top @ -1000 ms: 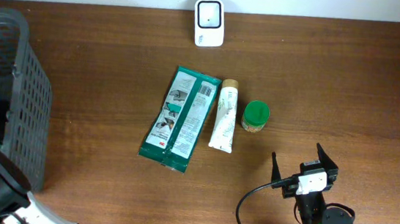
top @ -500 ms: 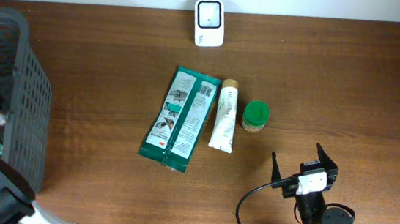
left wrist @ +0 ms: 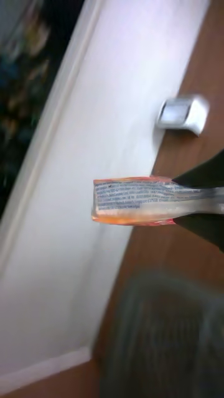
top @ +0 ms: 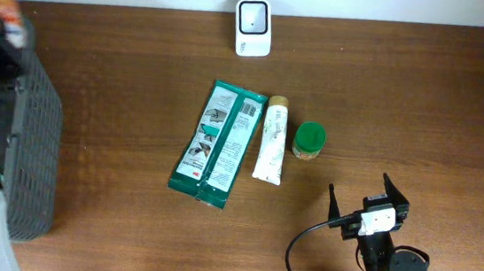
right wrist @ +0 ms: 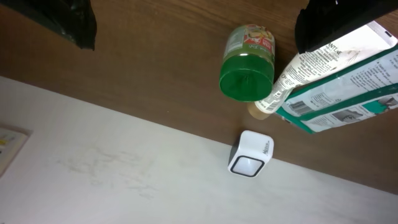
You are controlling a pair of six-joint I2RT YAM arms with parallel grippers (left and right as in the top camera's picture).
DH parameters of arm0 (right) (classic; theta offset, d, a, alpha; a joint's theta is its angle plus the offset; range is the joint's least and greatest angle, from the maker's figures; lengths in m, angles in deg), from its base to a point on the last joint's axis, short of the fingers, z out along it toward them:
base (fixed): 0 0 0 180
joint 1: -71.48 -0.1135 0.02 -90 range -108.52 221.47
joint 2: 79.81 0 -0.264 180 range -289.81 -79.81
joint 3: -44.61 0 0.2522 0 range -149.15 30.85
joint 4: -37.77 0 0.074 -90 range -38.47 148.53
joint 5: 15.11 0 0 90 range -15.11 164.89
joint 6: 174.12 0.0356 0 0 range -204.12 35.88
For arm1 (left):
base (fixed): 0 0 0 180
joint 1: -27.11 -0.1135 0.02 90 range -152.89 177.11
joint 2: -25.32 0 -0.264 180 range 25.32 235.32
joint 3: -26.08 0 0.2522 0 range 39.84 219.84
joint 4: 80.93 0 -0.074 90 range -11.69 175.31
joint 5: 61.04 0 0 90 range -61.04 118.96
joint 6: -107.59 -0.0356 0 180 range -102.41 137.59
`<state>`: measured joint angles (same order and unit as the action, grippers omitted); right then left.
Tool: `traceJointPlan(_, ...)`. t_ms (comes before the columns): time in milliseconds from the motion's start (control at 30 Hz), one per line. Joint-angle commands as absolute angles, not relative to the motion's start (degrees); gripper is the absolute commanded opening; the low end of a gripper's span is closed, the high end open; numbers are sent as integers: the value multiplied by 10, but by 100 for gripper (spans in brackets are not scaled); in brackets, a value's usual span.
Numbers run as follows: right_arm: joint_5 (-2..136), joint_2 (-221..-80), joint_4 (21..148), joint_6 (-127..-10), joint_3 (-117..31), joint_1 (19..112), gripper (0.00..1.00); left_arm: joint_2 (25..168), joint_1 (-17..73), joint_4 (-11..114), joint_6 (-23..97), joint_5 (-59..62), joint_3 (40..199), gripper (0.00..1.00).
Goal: Scan the item barcode
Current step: 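Place the orange soap box on top of the green packet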
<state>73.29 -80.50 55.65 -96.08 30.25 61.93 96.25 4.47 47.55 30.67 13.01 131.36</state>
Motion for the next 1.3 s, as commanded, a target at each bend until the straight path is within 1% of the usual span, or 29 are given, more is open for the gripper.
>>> traceJointPlan(0,727,-801,558,-955,305,616,98,977,176,429,312,107,1315,4)
traceJointPlan(67,727,-801,558,-955,305,616,98,1006,229,407,312,107,1309,4)
traceJointPlan(133,727,-801,558,-955,305,616,98,1073,302,390,312,106,1302,4)
traceJointPlan(200,727,-801,558,-955,305,616,98,1131,347,390,312,96,1300,0)
traceJointPlan(267,727,-801,558,-955,305,616,98,1202,382,401,313,67,1300,0)
traceJointPlan(433,727,-801,558,-954,305,616,98,1303,397,409,328,70,1300,0)
traceJointPlan(467,727,-801,558,-954,305,616,98,1319,397,409,339,92,1299,0)
traceJointPlan(567,727,-801,558,-954,305,616,98,1350,402,411,379,92,1299,0)
traceJointPlan(800,727,-801,558,-955,305,616,98,1402,479,448,403,93,1299,1)
traceJointPlan(833,727,-801,558,-955,305,616,98,1402,483,453,403,96,1299,6)
traceJointPlan(867,727,-801,558,-955,305,616,99,1402,483,455,403,99,1299,21)
traceJointPlan(900,727,-801,558,-955,305,616,98,1402,483,455,403,99,1299,38)
traceJointPlan(933,727,-801,558,-954,305,616,98,1402,477,452,403,99,1299,52)
traceJointPlan(967,727,-801,558,-955,305,616,98,1401,471,446,403,98,1300,57)
traceJointPlan(1033,727,-801,558,-955,305,616,98,1397,453,429,398,98,1306,59)
traceJointPlan(1167,727,-801,559,-955,305,616,98,1357,426,399,354,103,1338,56)
traceJointPlan(1267,727,-801,558,-954,305,616,98,1292,410,364,313,191,1385,56)
